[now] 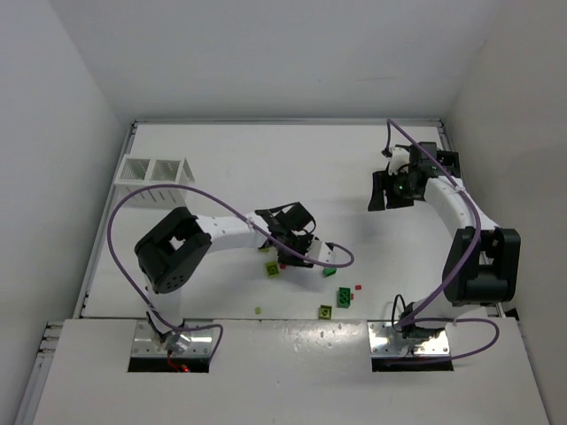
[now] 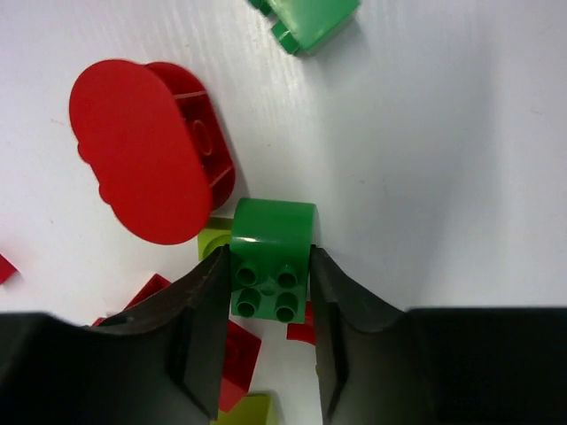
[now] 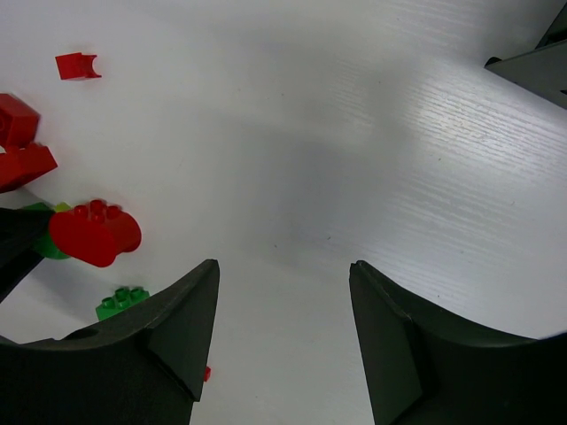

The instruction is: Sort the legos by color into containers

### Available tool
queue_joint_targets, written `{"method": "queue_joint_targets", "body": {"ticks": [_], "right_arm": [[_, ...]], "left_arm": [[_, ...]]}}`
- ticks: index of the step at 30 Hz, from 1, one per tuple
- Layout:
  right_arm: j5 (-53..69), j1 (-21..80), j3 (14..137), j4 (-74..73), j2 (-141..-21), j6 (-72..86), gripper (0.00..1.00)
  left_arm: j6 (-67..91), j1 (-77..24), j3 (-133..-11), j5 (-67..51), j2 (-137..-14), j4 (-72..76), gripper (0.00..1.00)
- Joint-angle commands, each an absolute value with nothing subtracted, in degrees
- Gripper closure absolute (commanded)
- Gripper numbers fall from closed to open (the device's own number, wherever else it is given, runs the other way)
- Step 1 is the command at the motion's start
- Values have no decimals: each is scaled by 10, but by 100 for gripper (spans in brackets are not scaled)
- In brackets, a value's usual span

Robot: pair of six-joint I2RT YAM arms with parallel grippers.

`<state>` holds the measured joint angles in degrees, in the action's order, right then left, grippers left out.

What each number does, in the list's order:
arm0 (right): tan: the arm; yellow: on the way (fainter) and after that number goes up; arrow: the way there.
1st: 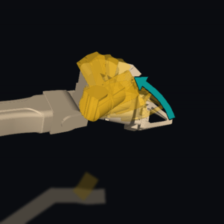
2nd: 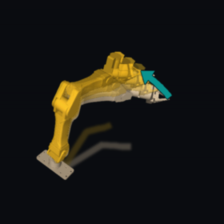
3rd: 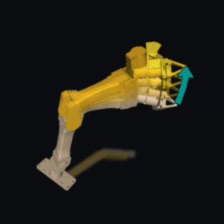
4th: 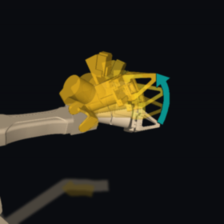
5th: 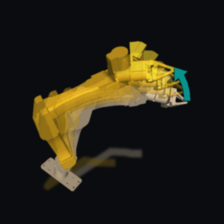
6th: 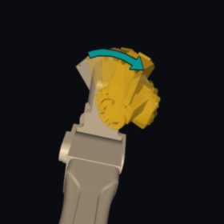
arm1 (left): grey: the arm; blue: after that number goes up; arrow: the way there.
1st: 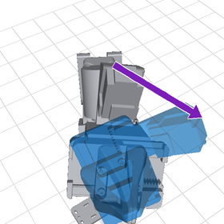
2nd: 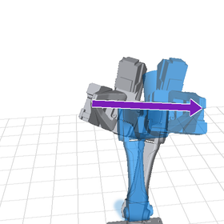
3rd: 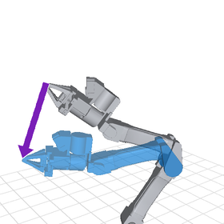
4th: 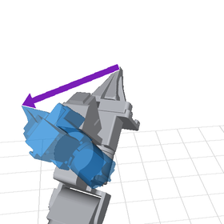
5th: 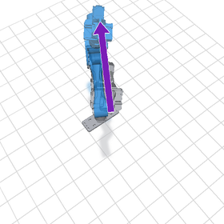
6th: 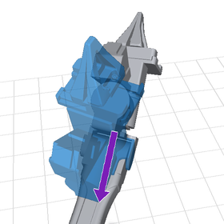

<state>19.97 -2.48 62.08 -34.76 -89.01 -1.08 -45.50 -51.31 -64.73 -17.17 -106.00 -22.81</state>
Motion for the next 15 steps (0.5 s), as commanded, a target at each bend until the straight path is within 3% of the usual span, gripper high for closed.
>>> {"method": "queue_joint_targets", "body": {"ticks": [1,2,5,12,15], "right_arm": [[206,-21,647,-341,-889,-18,39],[206,-21,647,-341,-889,-18,39],[206,-21,647,-346,-882,-18,39],[217,-21,647,-346,-876,-18,39],[222,-21,647,-346,-876,-18,39]], "left_arm": [[-465,-526,-625,-189,-1042,-242,62],[-465,-526,-617,-189,-1035,-242,69],[-460,-526,-602,-183,-992,-248,74],[-407,-475,-591,-197,-800,-309,75],[-399,-461,-592,-210,-756,-334,71]]}}
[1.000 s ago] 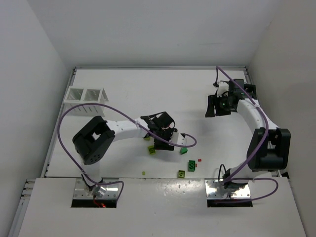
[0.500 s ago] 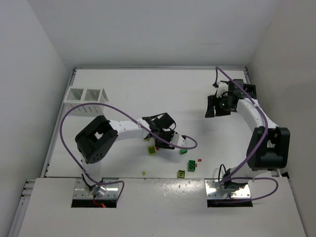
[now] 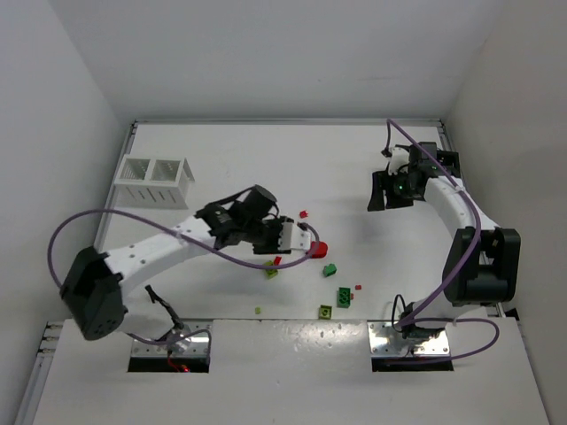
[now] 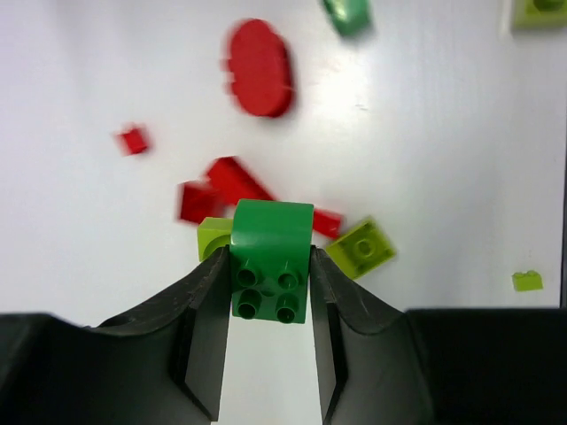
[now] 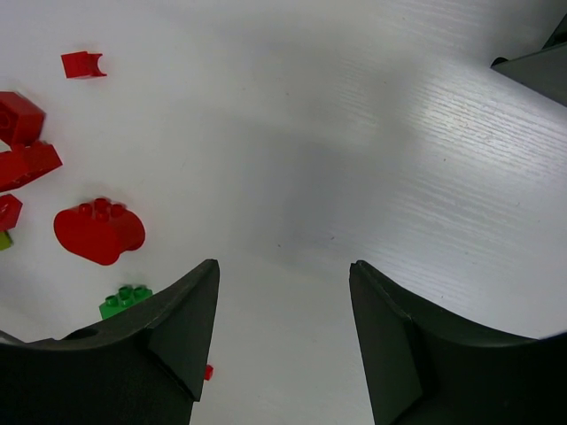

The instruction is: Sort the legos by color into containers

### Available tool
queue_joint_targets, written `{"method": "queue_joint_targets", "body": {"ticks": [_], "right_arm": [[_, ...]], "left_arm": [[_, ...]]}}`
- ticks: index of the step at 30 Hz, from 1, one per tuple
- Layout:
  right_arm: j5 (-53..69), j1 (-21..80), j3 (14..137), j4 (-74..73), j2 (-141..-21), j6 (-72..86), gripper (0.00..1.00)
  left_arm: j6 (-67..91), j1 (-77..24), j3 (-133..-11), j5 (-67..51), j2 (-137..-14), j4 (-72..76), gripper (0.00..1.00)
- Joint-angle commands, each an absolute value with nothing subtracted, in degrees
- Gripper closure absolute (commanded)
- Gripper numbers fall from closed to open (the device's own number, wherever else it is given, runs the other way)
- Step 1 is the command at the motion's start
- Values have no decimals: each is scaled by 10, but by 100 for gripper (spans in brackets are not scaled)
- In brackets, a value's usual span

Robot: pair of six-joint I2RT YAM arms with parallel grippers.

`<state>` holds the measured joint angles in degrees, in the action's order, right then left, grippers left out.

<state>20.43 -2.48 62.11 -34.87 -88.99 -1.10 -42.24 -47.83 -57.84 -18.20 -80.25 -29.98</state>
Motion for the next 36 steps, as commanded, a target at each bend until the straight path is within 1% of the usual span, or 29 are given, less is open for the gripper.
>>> {"method": "queue_joint_targets", "body": {"ticks": [1,4,8,10,15,20,21,22,24,25,26,28,31,36], "right_arm": [[222,-21,647,-346,-876,-18,39],[228,-21,652,-352,-882,-18,39],[222,-21,652,-352,-882,-18,39],[221,-21,652,-352,-882,-18,39],[211,-21,647,-352,-888,-18,39],[211,-21,647,-357,-893,-18,39],[211,-21,647,-357,-893,-18,39],[211,-21,652,-357,-898,-23,39],[211,-21,652,-357,-898,-23,39],[211,-21,652,-357,-898,-23,39],[211,-21,652,-357,-898,-23,39],[211,-21,652,-357,-898,-23,39],[211,-21,652,-357,-898,-23,39],[211,-21,652,-357,-898,-23,39]], "left_arm": [[-392,-461,-592,-210,-749,-339,70],[-380,-473,-585,-227,-743,-345,68],[-374,-478,-556,-239,-777,-321,70],[-367,-490,-549,-244,-812,-298,73],[-343,-552,-562,-244,-895,-255,73],[-336,-586,-556,-227,-958,-203,73],[-336,-586,-556,-227,-966,-203,72],[-330,-586,-556,-227,-971,-190,61],[-330,-586,-556,-221,-976,-180,50],[-330,-586,-549,-214,-976,-167,41],[-330,-586,-541,-207,-969,-167,35],[-330,-586,-536,-201,-954,-161,16],[-330,-586,-525,-201,-940,-161,12],[-330,-592,-512,-196,-919,-161,12]]}}
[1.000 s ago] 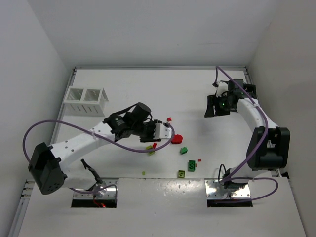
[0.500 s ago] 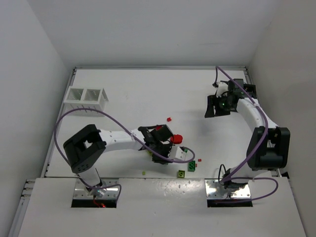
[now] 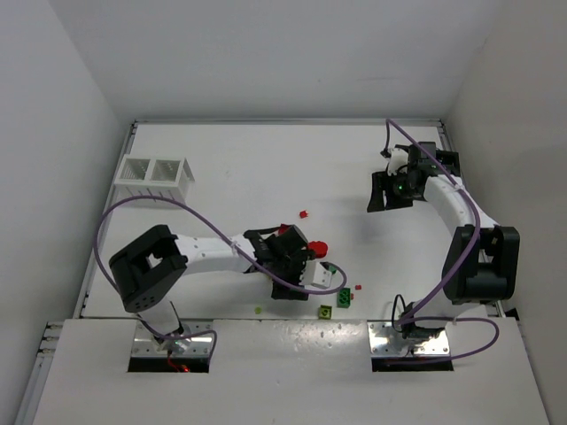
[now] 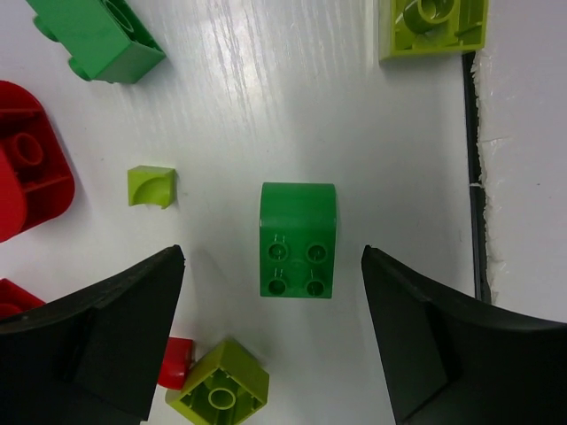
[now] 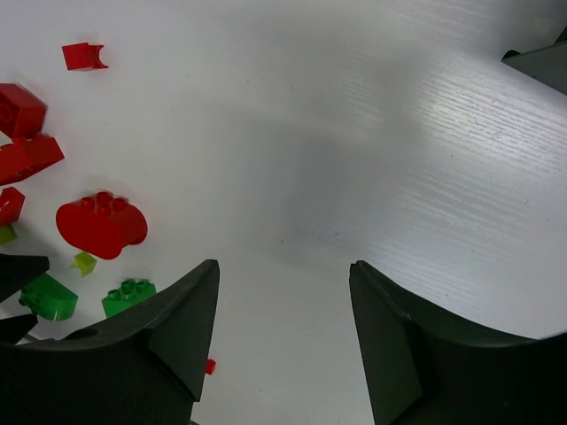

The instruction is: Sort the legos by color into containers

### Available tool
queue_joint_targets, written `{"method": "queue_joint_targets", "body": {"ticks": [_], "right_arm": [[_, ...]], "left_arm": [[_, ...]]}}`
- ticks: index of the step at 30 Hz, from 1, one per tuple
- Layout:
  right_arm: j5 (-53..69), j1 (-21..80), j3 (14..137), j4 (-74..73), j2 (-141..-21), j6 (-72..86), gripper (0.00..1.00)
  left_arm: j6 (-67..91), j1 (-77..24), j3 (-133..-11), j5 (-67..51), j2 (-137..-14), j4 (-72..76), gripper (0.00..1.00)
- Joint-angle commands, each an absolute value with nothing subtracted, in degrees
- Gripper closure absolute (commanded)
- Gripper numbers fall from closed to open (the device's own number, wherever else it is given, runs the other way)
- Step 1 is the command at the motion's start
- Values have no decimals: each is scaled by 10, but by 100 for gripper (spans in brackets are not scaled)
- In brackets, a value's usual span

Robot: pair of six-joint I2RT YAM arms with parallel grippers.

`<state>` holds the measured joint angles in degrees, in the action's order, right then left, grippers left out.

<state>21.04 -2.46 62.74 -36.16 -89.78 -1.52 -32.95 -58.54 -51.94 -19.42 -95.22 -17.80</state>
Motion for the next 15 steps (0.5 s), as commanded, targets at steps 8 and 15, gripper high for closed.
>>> {"method": "queue_joint_targets", "body": {"ticks": [8,15], "right_arm": [[211,-21,652,-357,-898,-23,39],[206,-21,652,-362,-898,-23,39]], "left_arm": [[-330,-610,-502,-201,-929,-161,18],[-330,-615,-507,-207,-968,-161,42]]}}
